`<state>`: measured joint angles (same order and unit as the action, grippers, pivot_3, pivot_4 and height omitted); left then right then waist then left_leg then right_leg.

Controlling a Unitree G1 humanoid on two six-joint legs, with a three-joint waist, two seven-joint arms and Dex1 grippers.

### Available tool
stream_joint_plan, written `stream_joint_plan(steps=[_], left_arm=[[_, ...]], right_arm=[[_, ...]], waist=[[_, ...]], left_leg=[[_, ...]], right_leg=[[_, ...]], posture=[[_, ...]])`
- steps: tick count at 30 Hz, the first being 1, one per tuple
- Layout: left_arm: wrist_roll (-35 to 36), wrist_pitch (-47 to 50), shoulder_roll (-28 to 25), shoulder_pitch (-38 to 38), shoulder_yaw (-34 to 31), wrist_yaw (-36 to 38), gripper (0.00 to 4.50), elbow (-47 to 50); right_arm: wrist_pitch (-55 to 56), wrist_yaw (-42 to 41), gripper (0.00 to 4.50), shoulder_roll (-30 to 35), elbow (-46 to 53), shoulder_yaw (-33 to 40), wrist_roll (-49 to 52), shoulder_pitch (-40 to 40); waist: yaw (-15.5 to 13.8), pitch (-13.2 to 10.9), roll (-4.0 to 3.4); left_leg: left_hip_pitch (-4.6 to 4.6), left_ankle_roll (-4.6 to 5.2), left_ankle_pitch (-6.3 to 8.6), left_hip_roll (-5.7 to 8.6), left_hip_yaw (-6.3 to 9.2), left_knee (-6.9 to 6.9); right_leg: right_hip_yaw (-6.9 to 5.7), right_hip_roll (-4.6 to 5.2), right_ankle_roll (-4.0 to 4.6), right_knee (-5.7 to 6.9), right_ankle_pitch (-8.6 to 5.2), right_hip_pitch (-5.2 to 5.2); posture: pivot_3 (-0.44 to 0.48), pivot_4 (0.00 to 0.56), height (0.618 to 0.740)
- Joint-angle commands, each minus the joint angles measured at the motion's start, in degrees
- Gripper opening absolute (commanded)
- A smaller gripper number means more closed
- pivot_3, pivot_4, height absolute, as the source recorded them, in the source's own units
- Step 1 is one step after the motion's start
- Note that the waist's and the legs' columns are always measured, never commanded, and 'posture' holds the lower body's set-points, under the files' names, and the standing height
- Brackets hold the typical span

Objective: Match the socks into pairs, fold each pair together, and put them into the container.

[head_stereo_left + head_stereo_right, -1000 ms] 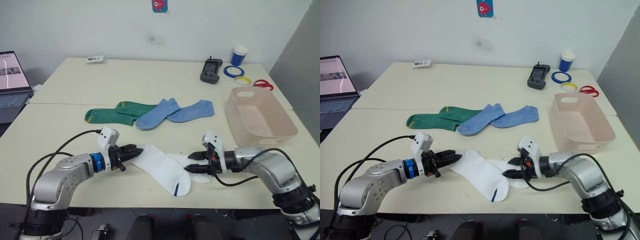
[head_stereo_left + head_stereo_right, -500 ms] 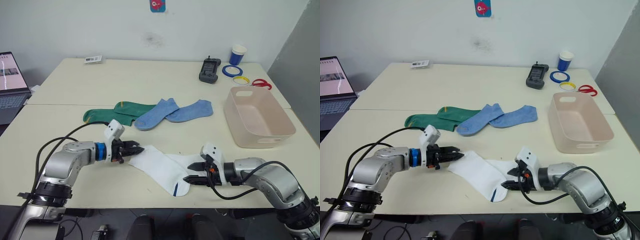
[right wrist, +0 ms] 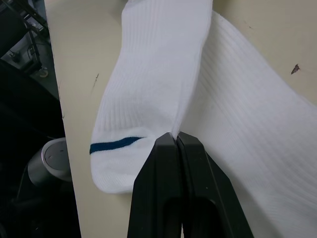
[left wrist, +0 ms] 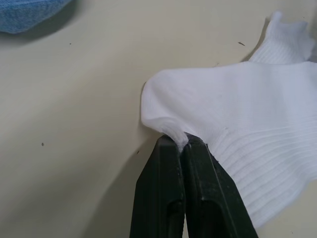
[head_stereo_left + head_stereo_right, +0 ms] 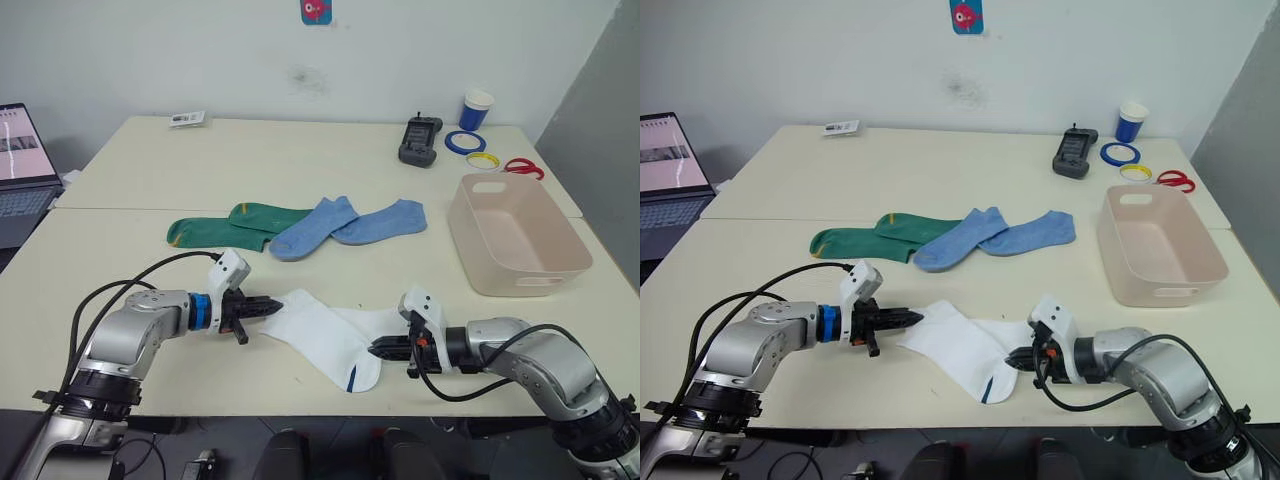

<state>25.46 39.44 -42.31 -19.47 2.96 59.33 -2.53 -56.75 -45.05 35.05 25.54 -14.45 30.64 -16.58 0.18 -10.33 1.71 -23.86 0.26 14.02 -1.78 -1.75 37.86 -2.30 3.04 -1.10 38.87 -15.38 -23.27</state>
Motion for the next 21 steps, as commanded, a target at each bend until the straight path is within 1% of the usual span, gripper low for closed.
stream_joint_plan(steps=[1,7,11,15,18,21], left_arm=[[1.3,0.1,-0.3,0.7,-2.6,-0.2,0.03,2.7],[3.1,1.1,-0.3,2.4,-5.2,-1.2,0.03,5.5],[7.0,5.5,-0.6,4.6,-8.3,-2.2,0.03,10.5],[11.3,10.0,-0.6,7.8,-11.4,-4.1,0.03,16.9],[11.8,10.4,0.2,8.3,-12.5,-6.6,0.03,18.1],[11.7,9.9,0.7,8.0,-12.3,-8.0,0.03,17.8]], right_arm=[[0.0,-1.0,0.0,0.4,1.1,2.3,2.0,-0.9],[0.0,-2.2,0.0,1.8,0.4,3.6,2.6,-1.9],[-1.0,-2.8,0.0,3.0,-0.3,4.8,4.0,-4.1],[-1.5,-5.2,0.0,5.2,-2.1,6.5,5.1,-6.8],[-0.5,-6.3,0.0,6.4,-3.9,6.5,4.9,-8.0],[0.4,-6.8,0.0,6.7,-5.3,6.0,4.3,-8.6]], waist=[[0.0,0.0,0.0],[0.0,0.0,0.0],[0.0,0.0,0.0],[0.0,0.0,0.0],[0.0,0.0,0.0],[-0.1,0.0,0.0]], left_leg=[[0.0,0.0,0.0,0.0,0.0,0.0],[0.0,0.0,0.0,0.0,0.0,0.0],[0.0,0.0,0.0,-0.01,-0.02,0.0],[0.0,0.0,0.0,-0.02,0.0,0.0],[0.01,0.0,0.0,-0.01,0.0,0.0],[0.0,0.0,0.0,0.0,0.0,0.0]], right_leg=[[0.0,0.0,0.0,0.0,0.0,0.0],[0.0,0.01,0.01,0.0,0.01,0.0],[0.02,0.01,0.01,0.0,0.01,0.0],[0.01,0.02,0.01,0.0,0.01,0.0],[0.0,0.03,0.01,-0.01,0.01,0.01],[0.0,0.02,0.03,-0.01,0.02,0.02]], posture=[[0.0,0.15,0.74],[0.0,0.15,0.74],[0.0,0.15,0.74],[0.0,0.15,0.74],[0.0,0.15,0.74],[0.0,0.15,0.74]])
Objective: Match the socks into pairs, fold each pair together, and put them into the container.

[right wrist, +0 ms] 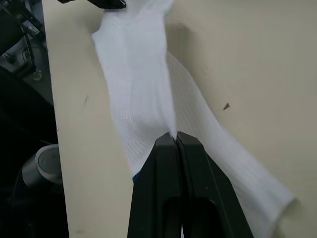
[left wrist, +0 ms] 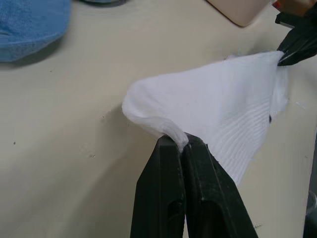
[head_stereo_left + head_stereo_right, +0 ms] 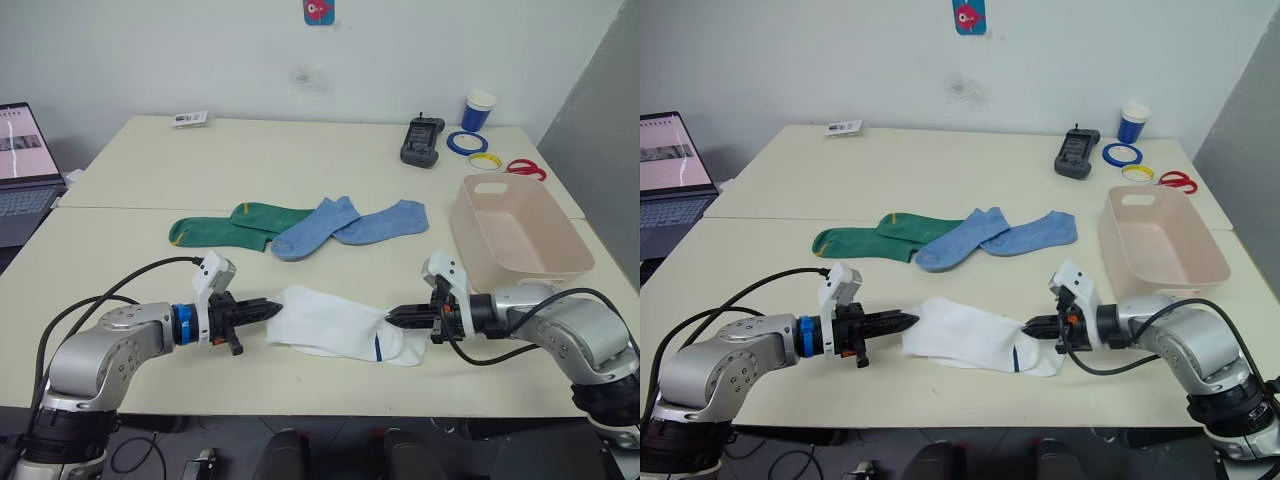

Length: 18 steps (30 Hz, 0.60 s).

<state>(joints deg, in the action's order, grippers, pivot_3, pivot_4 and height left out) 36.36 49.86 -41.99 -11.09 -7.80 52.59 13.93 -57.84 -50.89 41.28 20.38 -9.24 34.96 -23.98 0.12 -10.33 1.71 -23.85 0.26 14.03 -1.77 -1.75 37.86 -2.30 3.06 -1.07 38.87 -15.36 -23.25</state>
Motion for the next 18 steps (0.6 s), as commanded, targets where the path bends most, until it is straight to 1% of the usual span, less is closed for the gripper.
stream_joint_plan(steps=[1,6,18], left_arm=[[0.7,-0.7,0.6,-0.7,-1.3,-1.6,0.03,1.2],[0.9,-0.8,1.0,-1.6,-1.1,-2.5,0.03,1.0],[0.5,-1.0,-0.1,-2.9,-0.8,-1.3,0.03,-1.0]], right_arm=[[1.6,-1.1,0.0,0.4,-0.4,0.7,-0.2,-1.4],[2.1,-1.1,0.0,0.0,-1.2,0.1,-0.6,-1.8],[1.8,-0.2,0.0,-0.1,-0.6,0.4,-0.1,-0.8]], waist=[[0.0,0.0,0.0],[0.0,0.0,0.0],[0.0,0.0,0.0]], left_leg=[[0.0,0.0,0.0,0.01,-0.01,0.0],[0.0,0.0,0.0,0.01,-0.01,0.0],[0.0,0.0,0.0,0.0,-0.01,0.0]], right_leg=[[0.01,0.0,0.0,0.0,0.0,0.0],[0.0,-0.01,0.01,0.0,0.01,0.0],[0.0,-0.01,0.02,0.0,0.01,0.0]], posture=[[0.0,0.15,0.74],[0.0,0.15,0.74],[0.0,0.15,0.74]])
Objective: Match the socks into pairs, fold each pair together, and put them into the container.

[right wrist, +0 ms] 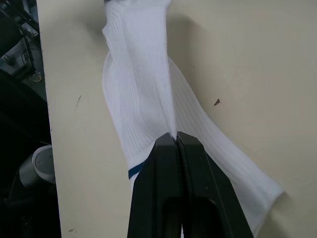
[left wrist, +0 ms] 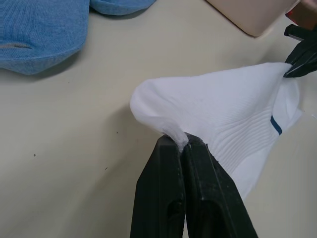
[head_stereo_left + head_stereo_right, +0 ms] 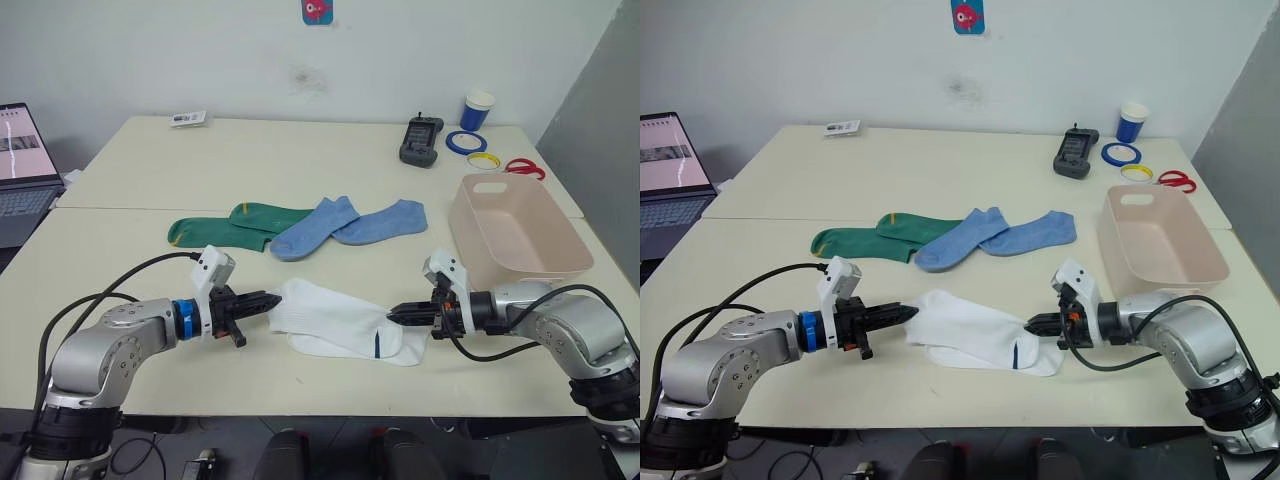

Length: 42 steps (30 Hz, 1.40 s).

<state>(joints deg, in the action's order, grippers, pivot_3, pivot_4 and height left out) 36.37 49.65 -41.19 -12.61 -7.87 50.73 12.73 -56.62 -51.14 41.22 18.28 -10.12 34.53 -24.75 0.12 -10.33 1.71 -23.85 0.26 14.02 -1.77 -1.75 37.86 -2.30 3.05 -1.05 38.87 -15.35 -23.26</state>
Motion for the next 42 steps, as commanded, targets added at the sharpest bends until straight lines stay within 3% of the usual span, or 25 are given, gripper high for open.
stream_joint_plan(steps=[1,19,23,27,32,35,37,42], left_arm=[[0.4,-0.8,-0.9,-1.6,-0.6,0.6,0.03,-0.1],[-0.7,-1.8,-1.0,-5.2,2.1,2.1,0.03,-2.8],[1.5,1.2,-2.7,-1.5,1.2,2.9,0.03,0.6],[7.2,6.1,-2.1,6.1,0.1,1.3,0.03,10.1],[12.9,10.4,5.1,9.7,-0.1,-7.8,0.03,17.7],[13.8,12.1,6.8,11.8,2.5,-10.5,0.03,20.4],[13.6,12.2,7.9,12.7,3.1,-12.7,0.03,20.9],[21.2,15.2,12.4,13.4,-1.3,-19.0,0.03,21.0]], right_arm=[[0.6,0.1,0.0,0.0,1.6,1.3,0.4,0.1],[-1.4,1.1,0.0,0.5,5.0,2.2,2.1,2.6],[-0.5,1.7,0.0,0.2,3.1,2.4,1.0,1.3],[4.2,-0.9,0.0,1.0,-7.3,0.9,-3.7,-6.2],[11.8,-6.2,0.0,-1.2,-21.6,-3.9,-10.2,-16.5],[15.5,-10.1,0.0,-3.3,-28.4,-8.8,-14.8,-20.7],[17.6,-12.3,0.0,-4.4,-31.0,-11.7,-17.5,-22.1],[19.2,-14.0,0.0,-8.4,-34.1,-12.7,-19.9,-24.8]], waist=[[0.0,0.0,0.0],[0.0,0.0,0.0],[0.2,0.0,0.0],[0.4,0.0,-0.01],[0.1,0.0,-0.03],[0.1,0.0,-0.03],[0.1,0.0,-0.04],[0.1,0.0,-0.04]], left_leg=[[0.0,0.0,0.0,0.0,0.0,0.0],[0.0,0.0,0.0,0.0,-0.01,0.0],[0.0,0.0,0.0,-0.01,-0.02,0.0],[0.02,0.0,0.0,-0.02,-0.05,0.0],[0.02,0.0,0.0,-0.02,-0.03,0.01],[0.02,0.0,0.0,-0.01,-0.02,0.0],[0.02,0.0,0.0,0.01,-0.02,0.01],[0.02,0.0,0.0,0.0,-0.02,0.04]], right_leg=[[0.0,0.0,0.0,0.0,0.0,0.0],[0.01,0.0,-0.02,0.0,-0.01,0.0],[0.02,-0.01,-0.03,0.0,-0.02,-0.01],[0.07,0.01,-0.01,0.0,-0.01,-0.02],[0.04,0.02,0.08,0.0,0.05,0.01],[0.05,-0.01,0.2,0.0,0.11,0.01],[0.06,-0.01,0.2,0.0,0.12,0.01],[0.06,0.01,0.21,0.04,0.12,0.0]], posture=[[0.0,0.15,0.74],[0.0,0.15,0.74],[0.0,0.15,0.74],[0.0,0.15,0.74],[0.0,0.15,0.74],[0.0,0.15,0.74],[0.0,0.15,0.74],[0.0,0.15,0.74]])
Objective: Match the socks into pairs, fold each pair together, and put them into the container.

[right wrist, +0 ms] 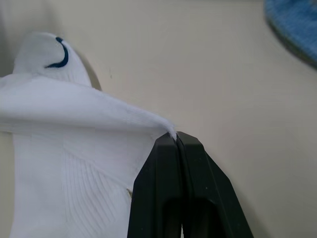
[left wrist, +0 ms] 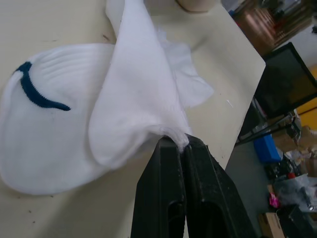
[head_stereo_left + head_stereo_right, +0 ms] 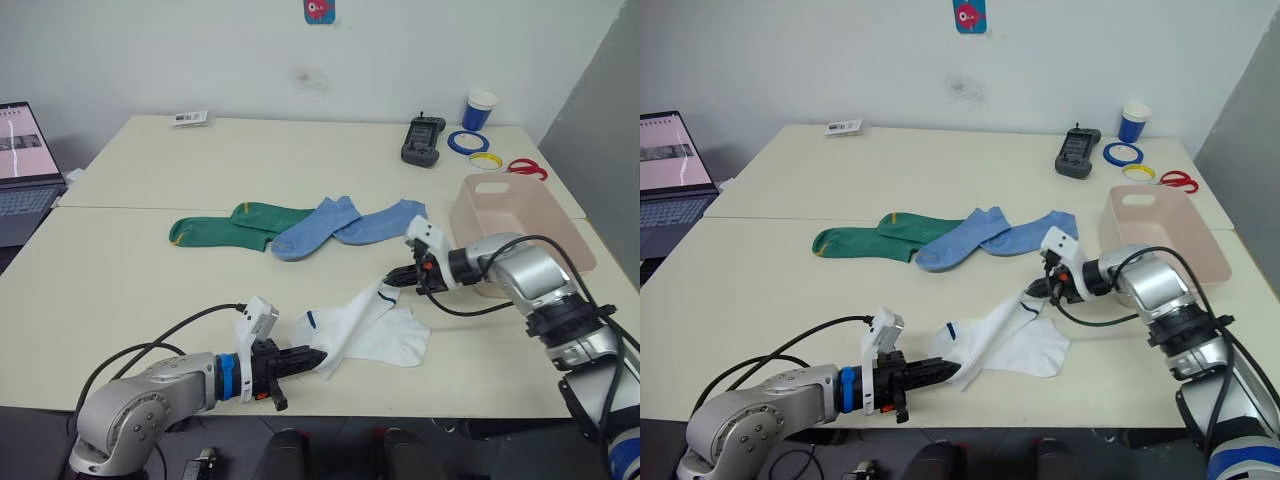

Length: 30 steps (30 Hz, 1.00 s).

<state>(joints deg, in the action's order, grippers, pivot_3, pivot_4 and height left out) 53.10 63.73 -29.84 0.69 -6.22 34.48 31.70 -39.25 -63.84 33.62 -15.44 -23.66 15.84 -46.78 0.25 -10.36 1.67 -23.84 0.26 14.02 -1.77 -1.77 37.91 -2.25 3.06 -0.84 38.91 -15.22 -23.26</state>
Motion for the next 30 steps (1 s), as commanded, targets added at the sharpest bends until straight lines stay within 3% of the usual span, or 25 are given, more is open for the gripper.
stream_joint_plan(steps=[1,3,6,11,17,19,22,30], left_arm=[[5.4,1.4,1.2,0.4,-3.5,-3.6,0.03,2.0],[5.2,0.6,0.5,1.2,-3.6,-3.8,0.03,2.3],[5.9,0.2,-1.5,2.4,-4.4,-2.9,0.69,2.4],[5.6,0.1,-8.0,3.1,-5.4,-0.2,2.28,1.7],[6.1,-1.3,-19.4,0.7,-8.1,11.1,4.21,-2.0],[4.6,-3.1,-23.8,-4.2,-7.4,17.8,4.46,-7.1],[-2.6,-9.7,-22.9,-14.9,-1.1,20.8,4.46,-16.2],[-22.4,-26.5,-6.2,-41.7,16.7,26.6,4.46,-42.4]], right_arm=[[2.2,-1.4,0.0,-1.5,-0.8,0.8,-1.7,-3.0],[3.5,-0.9,0.0,-2.8,-1.4,1.0,-2.6,-2.9],[4.8,0.2,0.68,-4.1,-1.6,2.3,-3.0,-2.5],[2.9,0.2,2.45,-2.5,3.3,5.3,-2.0,0.2],[-3.3,4.0,4.5,-1.0,13.3,11.7,0.9,4.5],[-5.8,5.5,4.5,0.4,17.1,14.4,2.0,6.7],[-9.4,7.5,4.5,1.2,23.5,17.3,4.7,10.6],[-16.9,11.6,4.5,1.8,38.5,20.1,11.5,21.7]], waist=[[0.0,0.0,0.0],[0.0,0.0,0.0],[0.0,0.0,0.0],[-0.1,0.0,-0.01],[-0.1,0.0,-0.02],[-0.1,0.0,-0.04],[-0.7,0.0,-0.11],[-1.0,-0.1,-0.03]], left_leg=[[0.0,0.0,0.0,0.0,0.01,0.0],[0.01,0.0,0.0,0.0,0.02,-0.01],[0.01,-0.01,0.0,0.01,0.02,-0.01],[0.0,-0.02,0.0,0.02,0.01,-0.01],[0.02,-0.01,0.0,0.02,-0.02,-0.04],[0.01,-0.02,0.0,-0.02,0.01,-0.06],[0.01,-0.02,0.0,0.04,0.04,-0.07],[-0.1,-0.01,0.0,0.17,-0.1,0.0]], right_leg=[[-0.01,0.0,0.0,0.01,0.0,0.0],[-0.01,-0.01,0.0,0.01,0.0,0.0],[-0.01,-0.01,0.0,0.01,0.0,0.0],[-0.02,0.0,0.01,0.01,0.0,0.0],[-0.01,0.0,0.03,-0.02,-0.01,-0.02],[-0.07,-0.03,0.06,0.0,-0.03,-0.03],[-0.18,-0.03,0.08,-0.01,-0.06,-0.01],[-0.15,-0.02,-0.05,-0.16,0.01,0.01]], posture=[[0.0,0.15,0.74],[0.0,0.15,0.74],[0.0,0.15,0.74],[0.0,0.15,0.74],[0.0,0.15,0.74],[0.0,0.15,0.74],[0.0,0.15,0.74],[0.0,0.15,0.74]])
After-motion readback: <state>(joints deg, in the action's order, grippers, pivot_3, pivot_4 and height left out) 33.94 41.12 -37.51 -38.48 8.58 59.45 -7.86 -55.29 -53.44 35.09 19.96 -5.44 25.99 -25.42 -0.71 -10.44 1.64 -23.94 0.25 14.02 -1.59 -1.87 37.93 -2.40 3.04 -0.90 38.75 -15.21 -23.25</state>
